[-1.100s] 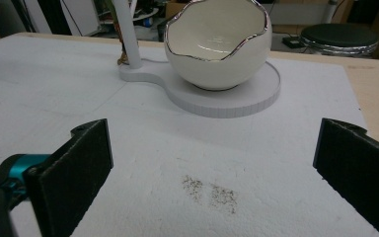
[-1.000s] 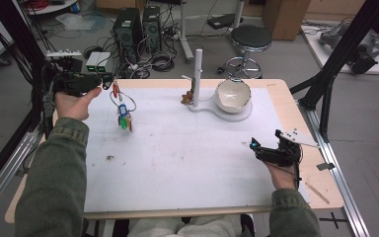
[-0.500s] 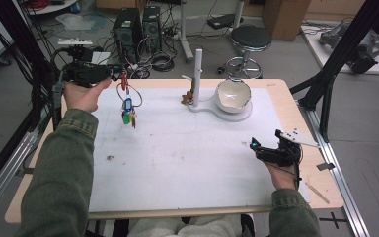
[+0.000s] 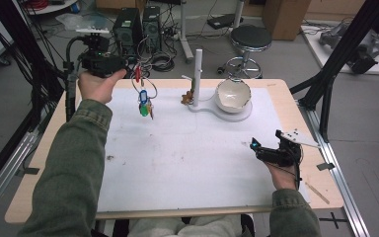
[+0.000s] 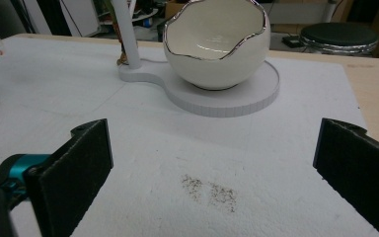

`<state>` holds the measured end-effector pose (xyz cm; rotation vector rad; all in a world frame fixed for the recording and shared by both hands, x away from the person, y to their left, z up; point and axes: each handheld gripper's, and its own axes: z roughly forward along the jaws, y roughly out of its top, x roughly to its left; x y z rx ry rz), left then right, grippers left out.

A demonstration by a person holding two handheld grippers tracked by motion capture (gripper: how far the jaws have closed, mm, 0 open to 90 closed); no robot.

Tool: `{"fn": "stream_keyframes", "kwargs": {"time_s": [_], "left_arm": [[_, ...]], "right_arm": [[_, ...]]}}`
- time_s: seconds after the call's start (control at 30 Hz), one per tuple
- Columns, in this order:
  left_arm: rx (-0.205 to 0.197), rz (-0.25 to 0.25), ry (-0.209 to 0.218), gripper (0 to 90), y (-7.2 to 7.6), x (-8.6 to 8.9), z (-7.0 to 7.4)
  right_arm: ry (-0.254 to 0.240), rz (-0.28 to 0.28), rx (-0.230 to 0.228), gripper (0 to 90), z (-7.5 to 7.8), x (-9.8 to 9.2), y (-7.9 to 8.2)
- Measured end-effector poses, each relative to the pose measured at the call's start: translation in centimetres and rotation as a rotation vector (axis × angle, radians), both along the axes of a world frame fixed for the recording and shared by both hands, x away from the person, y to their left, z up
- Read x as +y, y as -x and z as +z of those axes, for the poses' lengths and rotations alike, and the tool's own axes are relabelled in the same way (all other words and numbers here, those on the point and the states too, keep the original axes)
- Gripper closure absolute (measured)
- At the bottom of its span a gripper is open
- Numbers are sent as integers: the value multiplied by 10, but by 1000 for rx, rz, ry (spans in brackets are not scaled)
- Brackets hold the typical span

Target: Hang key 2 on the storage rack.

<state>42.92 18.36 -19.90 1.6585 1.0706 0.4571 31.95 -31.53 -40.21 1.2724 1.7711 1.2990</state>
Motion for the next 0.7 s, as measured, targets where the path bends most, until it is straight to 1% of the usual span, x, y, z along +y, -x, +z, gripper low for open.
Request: {"fn": "stream_keyframes", "kwargs": {"time_s": [0.17, 0.33, 0.37, 0.43, 0.47, 0.5, 0.57, 0.7], "left_arm": [[-8, -33, 4, 877, -3, -13, 6], [-18, -47, -9, 877, -7, -26, 12], [-24, -55, -12, 877, -8, -31, 14], [-25, -59, -7, 877, -9, -33, 15], [-18, -64, -23, 877, -11, -39, 16], [-18, -64, -23, 877, -11, -39, 16], [-16, -70, -32, 877, -12, -45, 17], [-26, -82, -34, 877, -14, -57, 24]], "right_arm": [[-5, 0, 2, 7, 0, -1, 0], [-4, -2, -5, 7, 0, -2, 0], [-7, -5, -3, 6, 0, -2, 1], [-11, -9, -2, 7, 1, -2, 1], [-9, -9, -5, 7, 1, -2, 1], [-8, -9, -8, 7, 1, -2, 1], [-10, -10, -8, 6, 1, -3, 1], [-11, -13, -11, 6, 1, -3, 1]]}}
